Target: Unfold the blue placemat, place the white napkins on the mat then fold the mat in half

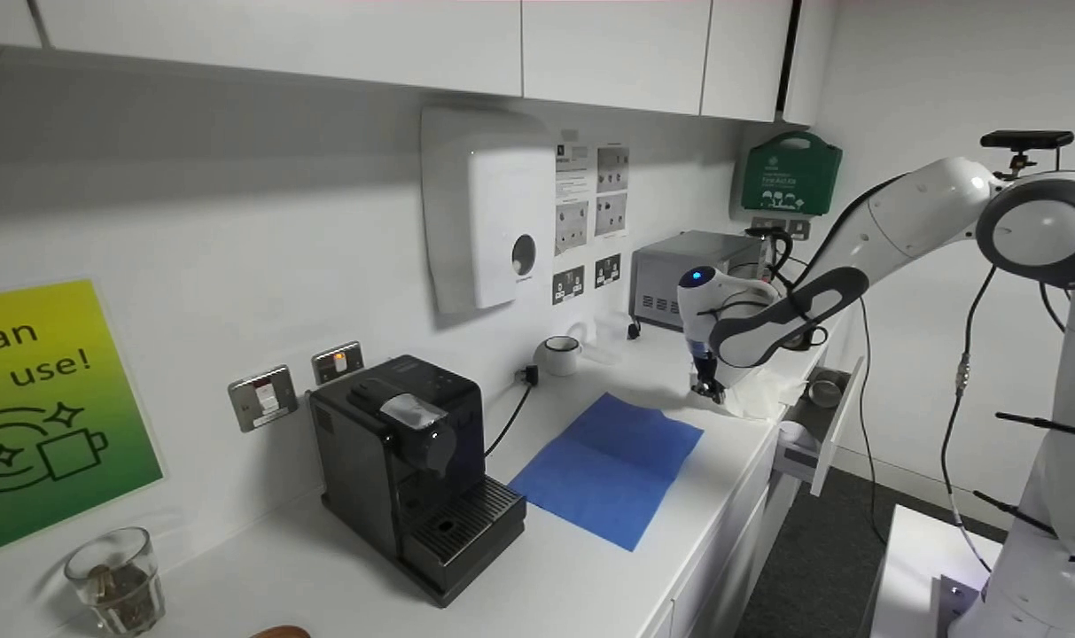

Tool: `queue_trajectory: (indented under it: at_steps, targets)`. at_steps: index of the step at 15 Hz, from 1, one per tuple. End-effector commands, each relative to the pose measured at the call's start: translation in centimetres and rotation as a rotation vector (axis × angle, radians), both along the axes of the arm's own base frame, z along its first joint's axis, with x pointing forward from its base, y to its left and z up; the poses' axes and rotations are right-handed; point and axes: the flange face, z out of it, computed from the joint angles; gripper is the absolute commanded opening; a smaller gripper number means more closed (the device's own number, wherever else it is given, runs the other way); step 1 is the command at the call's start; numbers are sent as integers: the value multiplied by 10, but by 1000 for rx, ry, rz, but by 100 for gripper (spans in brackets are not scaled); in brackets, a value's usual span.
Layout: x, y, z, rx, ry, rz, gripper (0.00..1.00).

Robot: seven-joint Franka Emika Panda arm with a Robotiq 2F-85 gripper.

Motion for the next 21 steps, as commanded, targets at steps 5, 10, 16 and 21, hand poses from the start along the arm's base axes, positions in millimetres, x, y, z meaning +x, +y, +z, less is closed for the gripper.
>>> queue_trajectory:
  at_steps: [5,10,16,21]
  targets:
    - [-20,-28,40,-41,-50,-49,0]
    - [-30,-48,71,-49,-89,-91,0]
    - [-36,-46,109,-74,-120,-111,0]
    - [-33,-26,132,-98,-123,-97,0]
